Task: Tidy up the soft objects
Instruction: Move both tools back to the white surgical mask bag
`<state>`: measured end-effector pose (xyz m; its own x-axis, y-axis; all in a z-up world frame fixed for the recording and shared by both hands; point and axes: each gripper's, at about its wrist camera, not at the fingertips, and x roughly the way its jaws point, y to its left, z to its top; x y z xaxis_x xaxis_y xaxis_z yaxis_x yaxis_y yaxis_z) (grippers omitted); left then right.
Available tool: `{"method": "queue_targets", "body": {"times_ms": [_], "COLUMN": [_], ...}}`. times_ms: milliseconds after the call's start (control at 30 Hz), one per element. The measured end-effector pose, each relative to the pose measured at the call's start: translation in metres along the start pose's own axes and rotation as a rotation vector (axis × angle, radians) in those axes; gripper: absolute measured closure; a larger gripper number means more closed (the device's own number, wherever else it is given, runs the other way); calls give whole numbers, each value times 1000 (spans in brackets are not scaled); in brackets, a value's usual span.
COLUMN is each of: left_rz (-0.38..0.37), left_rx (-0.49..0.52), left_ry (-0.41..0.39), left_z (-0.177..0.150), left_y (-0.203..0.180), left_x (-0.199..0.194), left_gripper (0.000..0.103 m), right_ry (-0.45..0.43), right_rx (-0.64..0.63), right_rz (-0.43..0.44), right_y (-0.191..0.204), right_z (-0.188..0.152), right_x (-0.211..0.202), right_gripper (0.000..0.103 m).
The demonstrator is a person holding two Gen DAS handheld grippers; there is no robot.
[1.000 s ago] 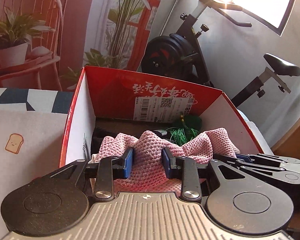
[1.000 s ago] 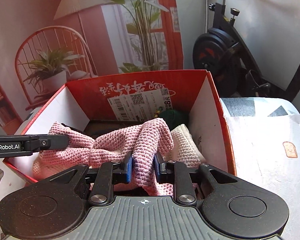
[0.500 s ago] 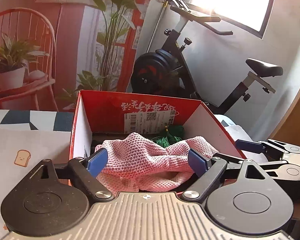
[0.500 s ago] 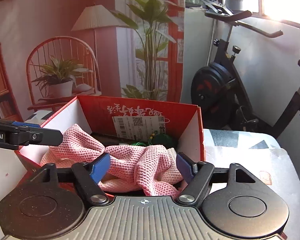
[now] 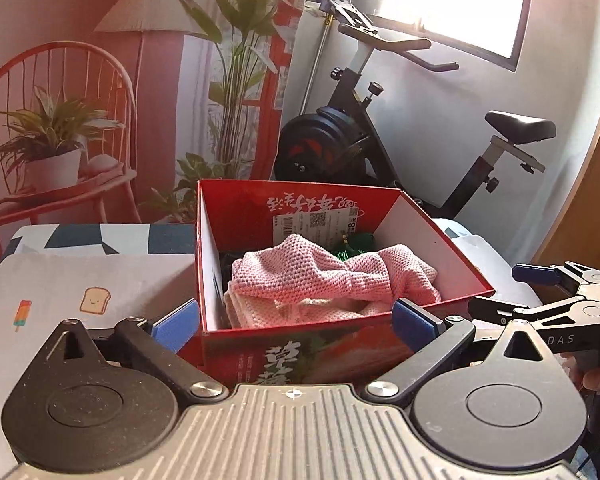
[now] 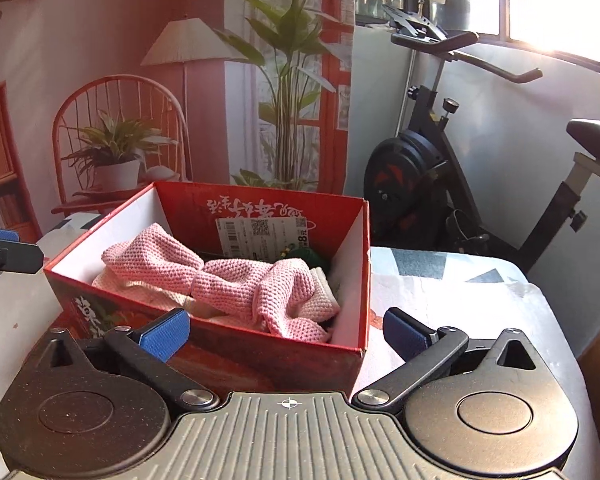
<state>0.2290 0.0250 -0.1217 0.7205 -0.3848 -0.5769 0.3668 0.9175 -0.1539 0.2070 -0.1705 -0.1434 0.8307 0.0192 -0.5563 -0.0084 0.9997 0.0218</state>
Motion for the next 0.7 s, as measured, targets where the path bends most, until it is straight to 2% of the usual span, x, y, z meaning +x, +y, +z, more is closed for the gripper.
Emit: {"method": "queue_targets", "body": {"times_ms": [233,467,700], "left_rz": [-4,8,19], "left_rx": [-26,-40,-51], "left_ry": [50,111,168], "left_z": [-33,-63,-81], "left_y": [2,11,15], "left_x": [4,16,32], "left_gripper": [0,0,0], "right_ry": [34,100,142], "right_rx": [5,24,78], "right_rz": [20,17,19], "right_y": [-2,-3,-5], "right_z": [-36,-73,-93], "right_x": [0,18,35], "right_gripper": [1,1,1]}}
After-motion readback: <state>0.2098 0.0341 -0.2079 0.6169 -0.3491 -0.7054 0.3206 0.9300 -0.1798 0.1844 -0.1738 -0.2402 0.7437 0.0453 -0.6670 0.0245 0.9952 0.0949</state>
